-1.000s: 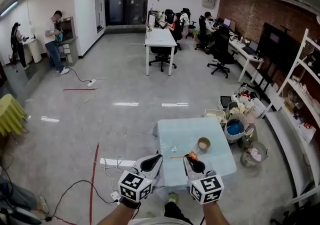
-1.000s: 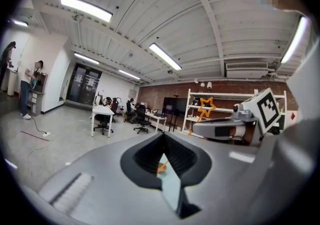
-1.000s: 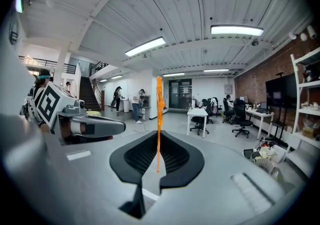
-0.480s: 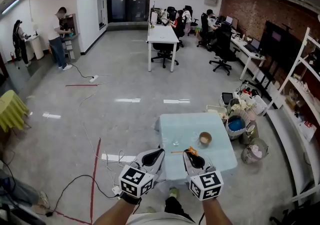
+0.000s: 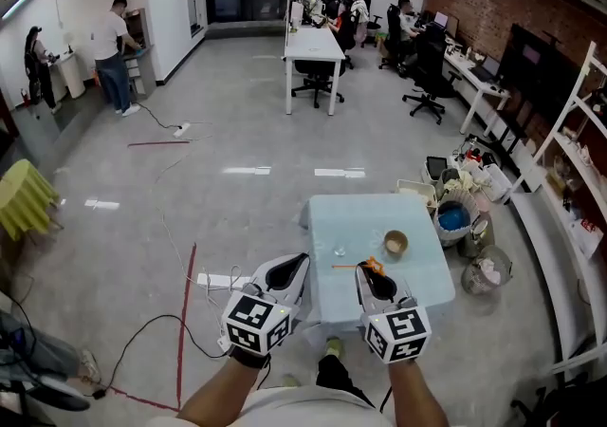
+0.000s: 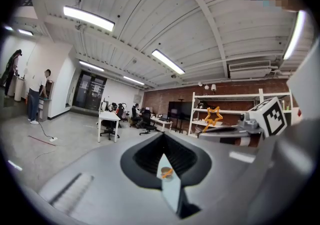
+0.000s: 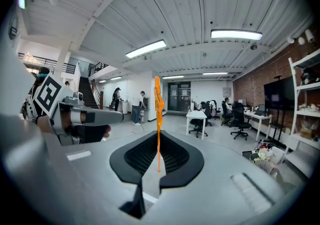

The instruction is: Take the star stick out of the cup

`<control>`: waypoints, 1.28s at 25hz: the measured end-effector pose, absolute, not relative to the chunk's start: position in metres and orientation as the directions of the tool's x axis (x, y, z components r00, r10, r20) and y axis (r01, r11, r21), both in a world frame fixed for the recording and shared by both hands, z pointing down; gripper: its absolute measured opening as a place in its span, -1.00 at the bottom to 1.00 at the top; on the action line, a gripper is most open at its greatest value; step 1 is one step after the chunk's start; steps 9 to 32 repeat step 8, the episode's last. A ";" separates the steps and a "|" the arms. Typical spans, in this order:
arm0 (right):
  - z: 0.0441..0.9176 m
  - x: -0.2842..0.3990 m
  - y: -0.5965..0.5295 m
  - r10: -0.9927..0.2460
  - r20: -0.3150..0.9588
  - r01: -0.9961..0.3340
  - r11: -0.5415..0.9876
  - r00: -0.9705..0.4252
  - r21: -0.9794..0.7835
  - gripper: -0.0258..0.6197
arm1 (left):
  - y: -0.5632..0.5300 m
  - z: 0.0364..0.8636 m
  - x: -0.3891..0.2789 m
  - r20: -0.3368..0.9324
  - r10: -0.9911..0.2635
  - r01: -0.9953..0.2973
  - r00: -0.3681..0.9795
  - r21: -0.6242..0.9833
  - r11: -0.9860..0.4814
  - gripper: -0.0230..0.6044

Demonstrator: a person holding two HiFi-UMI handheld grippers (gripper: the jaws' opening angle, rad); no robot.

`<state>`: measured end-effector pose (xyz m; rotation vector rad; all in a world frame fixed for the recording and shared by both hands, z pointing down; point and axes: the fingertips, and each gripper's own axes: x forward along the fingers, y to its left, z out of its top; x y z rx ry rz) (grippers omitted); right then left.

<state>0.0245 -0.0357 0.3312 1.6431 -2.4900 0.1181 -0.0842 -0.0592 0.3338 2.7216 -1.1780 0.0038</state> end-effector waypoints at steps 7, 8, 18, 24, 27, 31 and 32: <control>0.330 0.026 -0.039 -0.911 0.162 -0.922 0.386 -0.379 0.011 -0.84 | -0.066 0.330 -0.093 0.063 -0.742 -0.741 0.668 0.157 -0.653 -0.91; 0.329 0.026 -0.040 -0.912 0.159 -0.923 0.385 -0.378 0.011 -0.84 | -0.067 0.330 -0.094 0.062 -0.743 -0.742 0.667 0.157 -0.652 -0.91; 0.329 0.026 -0.040 -0.912 0.159 -0.923 0.385 -0.378 0.011 -0.84 | -0.067 0.330 -0.094 0.062 -0.743 -0.742 0.667 0.157 -0.652 -0.91; 0.329 0.026 -0.040 -0.912 0.159 -0.923 0.385 -0.378 0.011 -0.84 | -0.067 0.330 -0.094 0.062 -0.743 -0.742 0.667 0.157 -0.652 -0.91; 0.329 0.026 -0.040 -0.912 0.159 -0.923 0.385 -0.378 0.011 -0.84 | -0.067 0.330 -0.094 0.062 -0.743 -0.742 0.667 0.157 -0.652 -0.91; 0.329 0.026 -0.040 -0.912 0.159 -0.923 0.385 -0.378 0.011 -0.84 | -0.067 0.330 -0.094 0.062 -0.743 -0.742 0.667 0.157 -0.652 -0.91; 0.329 0.026 -0.040 -0.912 0.159 -0.923 0.385 -0.378 0.011 -0.84 | -0.067 0.330 -0.094 0.062 -0.743 -0.742 0.667 0.157 -0.652 -0.91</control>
